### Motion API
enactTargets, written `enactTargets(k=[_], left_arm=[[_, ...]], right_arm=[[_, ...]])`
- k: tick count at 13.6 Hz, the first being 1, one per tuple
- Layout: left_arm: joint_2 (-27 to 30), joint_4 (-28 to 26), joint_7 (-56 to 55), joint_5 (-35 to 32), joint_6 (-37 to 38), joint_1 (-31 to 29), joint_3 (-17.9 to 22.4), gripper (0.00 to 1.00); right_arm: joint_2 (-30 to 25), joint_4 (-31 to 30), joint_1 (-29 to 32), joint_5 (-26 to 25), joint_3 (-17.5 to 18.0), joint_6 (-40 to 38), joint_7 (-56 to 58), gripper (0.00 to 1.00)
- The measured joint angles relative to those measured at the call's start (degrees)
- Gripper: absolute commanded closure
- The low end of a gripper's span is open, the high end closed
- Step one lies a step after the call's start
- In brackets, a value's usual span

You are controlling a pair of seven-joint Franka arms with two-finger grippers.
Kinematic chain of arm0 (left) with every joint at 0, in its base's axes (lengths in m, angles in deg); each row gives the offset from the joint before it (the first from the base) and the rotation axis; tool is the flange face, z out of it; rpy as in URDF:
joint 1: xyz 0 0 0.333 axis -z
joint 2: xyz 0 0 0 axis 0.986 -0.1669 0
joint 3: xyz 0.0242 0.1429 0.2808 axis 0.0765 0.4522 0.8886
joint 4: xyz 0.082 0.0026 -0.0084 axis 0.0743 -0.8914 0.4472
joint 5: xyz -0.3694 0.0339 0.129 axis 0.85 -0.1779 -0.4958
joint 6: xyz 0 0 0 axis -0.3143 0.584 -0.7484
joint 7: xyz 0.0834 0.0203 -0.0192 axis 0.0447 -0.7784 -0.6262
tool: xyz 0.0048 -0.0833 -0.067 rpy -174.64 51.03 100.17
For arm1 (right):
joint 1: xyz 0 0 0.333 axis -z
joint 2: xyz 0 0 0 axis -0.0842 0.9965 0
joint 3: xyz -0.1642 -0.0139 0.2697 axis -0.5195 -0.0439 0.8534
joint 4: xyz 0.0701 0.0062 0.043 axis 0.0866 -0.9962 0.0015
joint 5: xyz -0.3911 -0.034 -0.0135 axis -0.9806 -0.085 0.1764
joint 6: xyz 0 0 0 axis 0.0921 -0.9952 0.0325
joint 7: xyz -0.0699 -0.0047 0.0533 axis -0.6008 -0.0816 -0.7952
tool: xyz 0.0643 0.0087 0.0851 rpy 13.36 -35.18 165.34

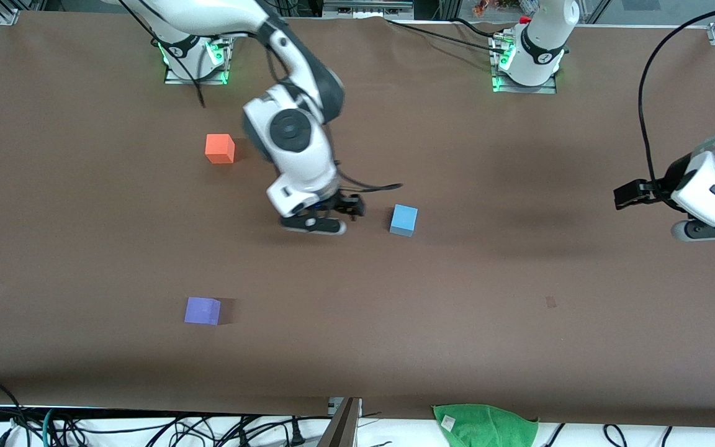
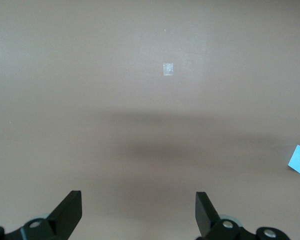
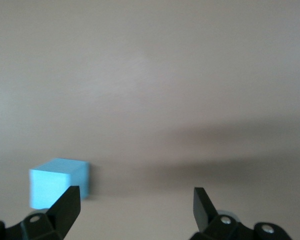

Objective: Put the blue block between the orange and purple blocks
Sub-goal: 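Lower the right gripper onto the blue cube and grasp it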

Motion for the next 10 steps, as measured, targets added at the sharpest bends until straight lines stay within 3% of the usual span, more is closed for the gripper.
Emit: enactTargets(k=[4, 10], left_arm=[[-0.01, 0.37, 0.1, 0.02, 0.0, -0.06, -0.36, 0.0], [0.19, 1.0, 2.63, 0.54, 0.0, -2.52, -0.57, 0.0]], right_arm=[[8.68, 8.71, -6.05, -0.11, -0.32, 2.51, -10.71, 0.0], [16.15, 16.43, -9.37, -0.74, -1.68, 3.88, -14.89, 0.0]])
